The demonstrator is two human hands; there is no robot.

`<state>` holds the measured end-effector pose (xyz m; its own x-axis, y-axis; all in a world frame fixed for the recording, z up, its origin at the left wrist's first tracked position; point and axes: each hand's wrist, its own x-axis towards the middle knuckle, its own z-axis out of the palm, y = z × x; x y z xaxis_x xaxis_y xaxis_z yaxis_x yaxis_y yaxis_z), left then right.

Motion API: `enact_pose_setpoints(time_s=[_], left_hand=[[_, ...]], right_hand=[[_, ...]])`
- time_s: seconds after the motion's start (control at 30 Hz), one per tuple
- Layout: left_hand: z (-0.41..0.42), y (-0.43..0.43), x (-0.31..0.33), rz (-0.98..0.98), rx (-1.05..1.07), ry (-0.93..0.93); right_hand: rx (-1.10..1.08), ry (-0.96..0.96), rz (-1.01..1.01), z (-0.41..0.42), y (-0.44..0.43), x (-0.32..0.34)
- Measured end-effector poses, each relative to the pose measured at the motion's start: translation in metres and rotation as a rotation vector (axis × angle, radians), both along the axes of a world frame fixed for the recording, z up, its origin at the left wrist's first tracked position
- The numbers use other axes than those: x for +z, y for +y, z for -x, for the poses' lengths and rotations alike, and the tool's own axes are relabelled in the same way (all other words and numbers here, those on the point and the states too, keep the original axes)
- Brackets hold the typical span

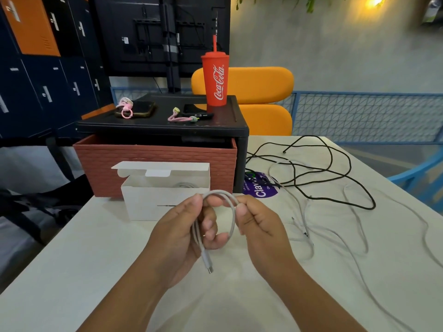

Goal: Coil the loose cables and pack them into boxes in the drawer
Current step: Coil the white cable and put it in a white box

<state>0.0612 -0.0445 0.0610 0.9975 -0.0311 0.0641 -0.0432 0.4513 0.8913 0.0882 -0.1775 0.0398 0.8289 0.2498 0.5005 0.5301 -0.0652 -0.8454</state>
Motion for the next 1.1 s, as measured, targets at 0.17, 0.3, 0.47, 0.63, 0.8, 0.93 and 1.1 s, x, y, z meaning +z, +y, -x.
enact_pose_setpoints(time_s=[0.17, 0.3, 0.47, 0.63, 0.8, 0.93, 1.1], left_hand=[[-0.004, -0.001, -0.009, -0.315, 0.116, -0.002], [-0.005, -0.001, -0.011, -0.504, 0.116, 0.013], [-0.006, 0.003, -0.012, -0.712, 0.080, 0.018], [-0.008, 0.013, -0.009, -0.734, 0.168, -0.020], [-0.010, 0.017, -0.008, -0.623, 0.322, -0.076], [-0.004, 0.010, -0.001, -0.239, 0.126, -0.057], [-0.001, 0.007, -0.001, -0.146, 0.029, -0.035]], right_hand=[[-0.051, 0.064, -0.034, -0.004, -0.001, 0.000], [-0.129, 0.064, -0.006, -0.008, -0.004, -0.001], [-0.210, 0.066, -0.055, -0.014, -0.012, 0.002], [-0.204, 0.083, -0.075, -0.016, -0.016, 0.004], [-0.087, 0.186, -0.064, -0.015, -0.015, 0.004], [-0.047, 0.212, -0.061, -0.014, -0.010, 0.000], [-0.071, 0.212, -0.072, -0.014, -0.007, -0.001]])
